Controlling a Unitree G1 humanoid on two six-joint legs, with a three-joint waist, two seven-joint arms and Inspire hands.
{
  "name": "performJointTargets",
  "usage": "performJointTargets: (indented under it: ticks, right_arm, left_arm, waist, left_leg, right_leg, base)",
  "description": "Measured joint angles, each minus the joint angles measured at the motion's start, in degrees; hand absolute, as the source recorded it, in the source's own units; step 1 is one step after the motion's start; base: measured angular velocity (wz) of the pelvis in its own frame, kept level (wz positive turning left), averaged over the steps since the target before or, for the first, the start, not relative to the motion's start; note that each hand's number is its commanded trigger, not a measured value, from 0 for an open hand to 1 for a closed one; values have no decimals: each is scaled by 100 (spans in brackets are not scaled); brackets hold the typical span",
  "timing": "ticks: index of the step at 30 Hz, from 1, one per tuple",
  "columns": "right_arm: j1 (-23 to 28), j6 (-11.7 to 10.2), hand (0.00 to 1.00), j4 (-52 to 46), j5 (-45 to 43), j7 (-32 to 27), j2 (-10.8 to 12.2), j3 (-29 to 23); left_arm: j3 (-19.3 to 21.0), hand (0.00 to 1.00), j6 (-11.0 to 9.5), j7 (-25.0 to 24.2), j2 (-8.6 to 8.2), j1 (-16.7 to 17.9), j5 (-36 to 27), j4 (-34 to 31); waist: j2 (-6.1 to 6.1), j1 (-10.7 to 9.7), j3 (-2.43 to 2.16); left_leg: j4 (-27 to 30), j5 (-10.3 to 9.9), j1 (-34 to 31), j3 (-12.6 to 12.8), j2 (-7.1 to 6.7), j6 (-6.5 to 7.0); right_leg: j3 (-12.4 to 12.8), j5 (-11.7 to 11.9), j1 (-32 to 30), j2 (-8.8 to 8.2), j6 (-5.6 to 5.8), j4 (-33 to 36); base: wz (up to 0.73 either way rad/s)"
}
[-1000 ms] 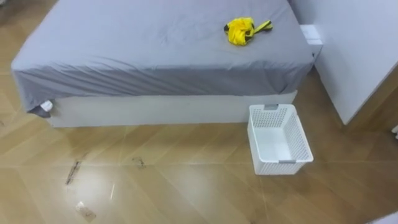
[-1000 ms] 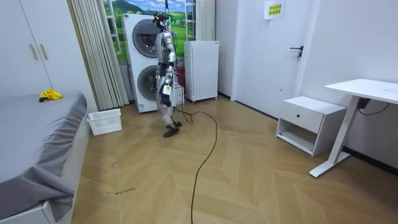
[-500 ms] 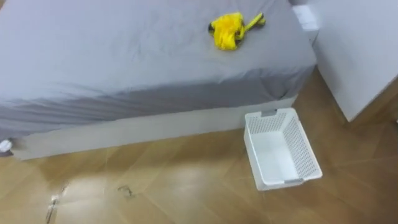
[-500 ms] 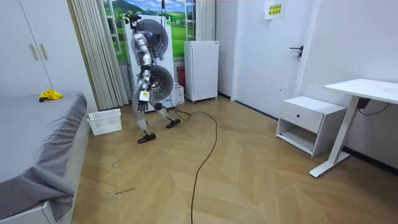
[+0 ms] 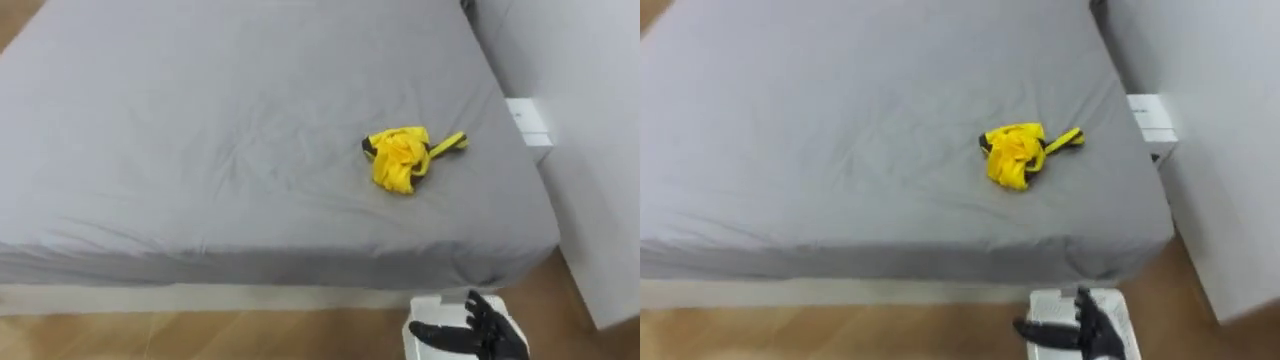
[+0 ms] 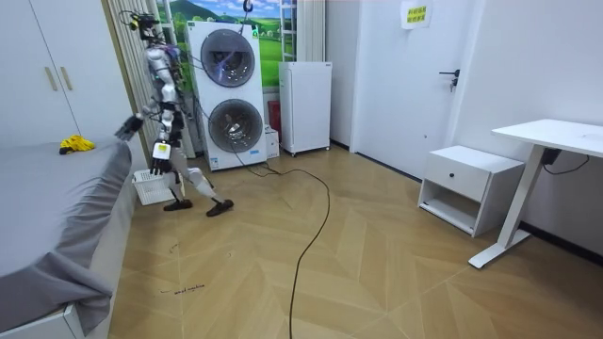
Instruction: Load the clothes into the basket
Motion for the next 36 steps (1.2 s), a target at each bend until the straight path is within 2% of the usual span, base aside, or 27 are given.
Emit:
performJointTargets:
  ticks: [1, 2, 3, 4, 5, 6, 7, 8, 9, 10, 11, 13, 14, 16, 18, 22, 29, 32, 36]
  right_arm:
    - [-32, -16, 0, -135, 0, 5, -3, 7]
    - [-71, -40, 0, -139, -9, 7, 1, 13]
    - [-125, -102, 0, -142, 11, 3, -10, 48]
    - [-160, -115, 0, -152, 131, -9, -51, 64]
    - [-168, -110, 0, -151, 206, -16, -82, 73]
    - [-169, -95, 0, -153, 273, -29, -134, 86]
    - [-167, -77, 0, -162, 286, -36, -135, 90]
    - [-168, -55, 0, -177, 253, -42, -130, 80]
    - [-160, -43, 0, -224, 216, -39, -129, 49]
    - [-135, -23, 0, -327, 174, -43, -95, 52]
    - [-93, 29, 0, -392, 148, -42, -70, 62]
    - [122, 73, 0, -776, 23, 18, -77, 73]
    - [156, 74, 0, -852, 3, 17, -76, 74]
    - [222, 68, 0, -1134, -113, 4, -79, 73]
    - [230, 69, 0, -1188, -198, -68, -84, 63]
    - [202, 64, 0, -1345, -246, -189, -119, 19]
    - [92, 72, 0, -1305, -243, -308, -167, 43]
    - [75, 75, 0, -1081, -242, -485, -164, 121]
    - [-504, 151, 0, -92, -237, -505, -177, 211]
  left_arm:
    - [68, 0, -1, 11, -10, 115, 3, -40]
    - [89, 0, -3, 12, -12, 161, 2, -42]
    - [103, 0, -3, 5, -11, 245, -3, -48]
    - [121, 0, -8, 12, -4, 222, -99, -74]
    - [122, 0, -9, 12, 8, 189, -137, -85]
    - [123, 0, -8, 13, 15, 139, -159, -117]
    - [117, 0, -7, 9, 7, 131, -155, -213]
    - [117, 0, -8, 4, -4, 132, -153, -248]
    - [119, 0, -10, -4, -22, 116, -136, -285]
    - [135, 0, -7, -6, 1, 89, -129, -350]
    - [143, 0, -3, -8, 3, 115, -128, -343]
    - [138, 0, 35, -67, -6, 206, -140, -310]
    - [135, 0, 37, -87, -4, 257, -144, -311]
    - [144, 0, 37, -130, -12, 338, -140, -315]
    - [165, 0, 27, -142, -9, 315, -141, -319]
    - [225, 0, 29, -223, -16, 324, -125, -308]
    - [238, 0, 49, -231, 4, 287, -128, -316]
    - [242, 0, 90, -262, 50, 230, -133, -294]
    - [282, 0, 115, -336, 72, -23, -131, -85]
  waist:
    - [-15, 6, 4]
    - [-22, 4, 7]
    - [-138, -2, 17]
    - [-167, -61, 22]
    - [-175, -86, 28]
    - [-193, -108, 39]
    - [-216, -80, 47]
    - [-229, -66, 47]
    - [-233, -45, 32]
    - [-267, 13, -27]
    - [-326, 65, -69]
    - [-392, 89, -89]
    - [-399, 112, -91]
    - [-386, 84, -85]
    - [-405, -66, -75]
    - [-439, -132, -76]
    - [-492, -108, -72]
    - [-521, 40, -67]
    - [-536, 69, -35]
  left_leg:
    - [482, 382, -31, 87, 40, 13]
    - [697, 581, -75, 161, 64, 12]
    - [1137, 665, -296, 259, 93, 1]
    - [1344, 463, -565, 301, 93, 47]
    - [1351, 362, -697, 304, 97, 46]
    - [1186, 217, -956, 372, 100, 30]
    - [809, 161, -1178, 416, 70, 39]
    - [540, 161, -1286, 413, 48, 41]
    - [-81, 222, -1469, 411, 40, 58]
    - [-455, 561, -1588, 454, -17, 257]
    - [-530, 641, -1506, 494, -80, 276]
    - [-852, 684, -1169, 553, -215, 311]
    - [-937, 684, -1081, 517, -239, 311]
    - [-1248, 682, -902, 271, -356, 304]
    - [-1376, 714, -841, 254, -390, 284]
    - [-1409, 716, -824, 244, -407, 284]
    - [-1369, 724, -1069, 100, -429, 294]
    - [-1320, 727, -1192, 67, -434, 298]
    - [-1228, 741, -1461, -68, -456, 317]
  right_leg:
    - [-21, -45, 254, -15, 3, -17]
    - [15, -47, 394, -13, 5, -136]
    - [261, -75, 747, -9, 45, -483]
    - [421, -78, 1013, -5, 51, -807]
    - [470, -76, 1121, -4, 54, -938]
    - [648, -68, 1275, -5, 102, -1102]
    - [915, -65, 1332, -7, 132, -1152]
    - [1049, -69, 1336, -9, 153, -1151]
    - [1234, -97, 1316, -8, 261, -1140]
    - [1376, -241, 1262, -66, 489, -1063]
    - [1384, -285, 1248, -129, 567, -1061]
    - [1191, -291, 1363, -192, 606, -1259]
    - [1163, -291, 1387, -195, 606, -1288]
    - [970, -253, 1593, -220, 633, -1539]
    - [946, -252, 1612, -227, 634, -1567]
    - [931, -250, 1607, -228, 638, -1624]
    - [773, -250, 1422, -255, 639, -1604]
    - [710, -247, 1349, -265, 643, -1603]
    - [537, -238, 1190, -300, 651, -1583]
  base:
    - [26]
    - [15]
    - [29]
    - [43]
    - [56]
    - [41]
    - [28]
    - [6]
    - [-10]
    - [-27]
    - [-39]
    - [-50]
    - [-68]
    - [-49]
    - [-3]
    - [2]
    - [10]
    - [10]
    - [19]
